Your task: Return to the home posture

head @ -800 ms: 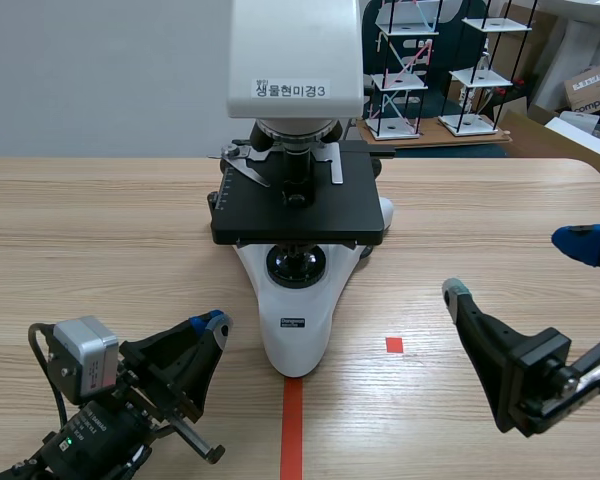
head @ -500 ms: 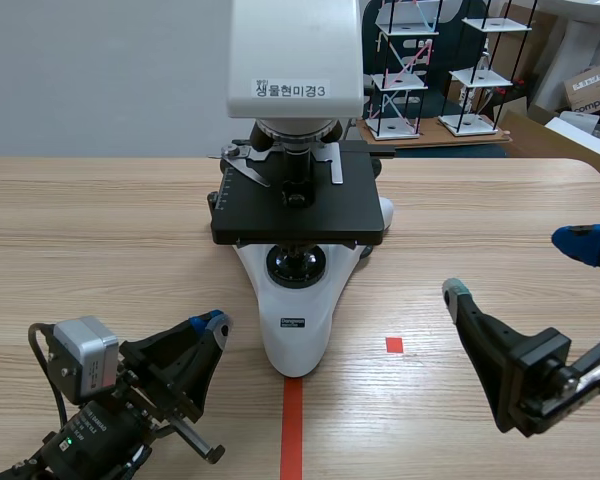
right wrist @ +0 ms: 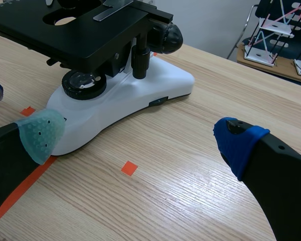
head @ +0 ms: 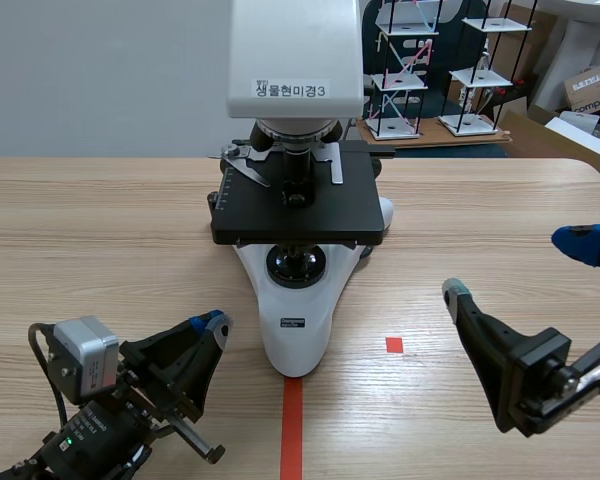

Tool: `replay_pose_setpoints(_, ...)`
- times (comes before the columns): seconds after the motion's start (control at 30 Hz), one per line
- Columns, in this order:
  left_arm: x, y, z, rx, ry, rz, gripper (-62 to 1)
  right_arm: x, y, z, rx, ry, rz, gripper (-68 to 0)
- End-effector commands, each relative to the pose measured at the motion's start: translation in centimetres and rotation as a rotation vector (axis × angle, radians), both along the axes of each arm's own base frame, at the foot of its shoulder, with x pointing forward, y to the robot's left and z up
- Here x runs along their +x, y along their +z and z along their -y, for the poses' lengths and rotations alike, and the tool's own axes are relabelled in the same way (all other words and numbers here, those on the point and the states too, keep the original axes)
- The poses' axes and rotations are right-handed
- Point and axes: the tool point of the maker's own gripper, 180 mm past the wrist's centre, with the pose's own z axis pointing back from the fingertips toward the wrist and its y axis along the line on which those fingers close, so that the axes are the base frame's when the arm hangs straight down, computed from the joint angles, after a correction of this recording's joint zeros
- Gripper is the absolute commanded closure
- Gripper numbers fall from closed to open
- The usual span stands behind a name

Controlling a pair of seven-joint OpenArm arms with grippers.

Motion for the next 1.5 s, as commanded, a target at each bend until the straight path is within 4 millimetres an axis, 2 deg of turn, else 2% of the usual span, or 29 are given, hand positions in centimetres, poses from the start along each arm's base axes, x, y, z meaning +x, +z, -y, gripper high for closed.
replay_pose_setpoints(0.0, 0.3, 0.7, 0.0, -0.009, 0.006, 0.024, -4.0, 0.4, 1.4, -0.4, 0.016, 0.01, 0.045, -67.9)
replay_pose_setpoints(0.17, 0.1, -2.0, -0.1, 0.102, -0.017, -0.088, -2.5, 0.4, 1.4, -0.4, 0.016, 0.01, 0.045, -67.9)
replay_pose_setpoints(0.23, -0.4, -2.1, -0.7, 0.131, -0.027, -0.096, -2.3, 0.4, 1.3, -0.3, 0.015, 0.01, 0.043, -67.9)
replay_pose_setpoints(0.37, -0.7, -0.1, -1.8, 0.156, -0.029, -0.077, -1.8, 0.3, 1.2, -0.3, 0.014, 0.01, 0.038, -67.9)
replay_pose_setpoints(0.47, -0.8, 1.2, -1.7, 0.213, -0.047, -0.126, -1.8, 0.3, 1.2, -0.3, 0.014, 0.01, 0.038, -67.9)
replay_pose_setpoints(0.57, -1.4, 4.1, -0.9, 0.239, -0.058, -0.104, -1.8, 0.3, 1.3, -0.4, 0.015, 0.01, 0.04, -67.9)
replay_pose_setpoints(0.73, -1.6, 7.8, -1.1, 0.318, 0.076, -0.039, -1.8, 0.3, 1.3, -0.4, 0.015, 0.01, 0.04, -67.9)
replay_pose_setpoints(0.87, -2.2, 8.9, -0.9, 0.323, 0.107, -0.028, -1.9, 0.3, 1.3, -0.3, 0.015, 0.01, 0.039, -67.9)
replay_pose_setpoints(1.0, -2.5, 8.6, -1.3, 0.383, 0.106, -0.015, -2.7, 0.3, 1.2, -0.4, 0.015, 0.011, 0.039, -67.9)
replay_pose_setpoints(1.23, -0.7, 9.4, -5.5, 0.431, 0.204, -0.003, -27.6, 0.3, 1.3, -0.4, 0.015, 0.011, 0.039, -67.9)
replay_pose_setpoints(1.37, -0.8, 9.9, -5.9, 0.394, 0.14, -0.016, -54.2, 0.3, 1.3, -0.4, 0.015, 0.011, 0.04, -67.9)
replay_pose_setpoints(1.4, -0.8, 10.1, -5.9, 0.372, 0.132, -0.022, -57.6, 0.3, 1.3, -0.4, 0.015, 0.011, 0.04, -67.9)
replay_pose_setpoints(1.47, -1.0, 10.4, -5.8, 0.345, 0.1, -0.03, -59.0, 0.3, 1.3, -0.4, 0.015, 0.011, 0.04, -67.9)
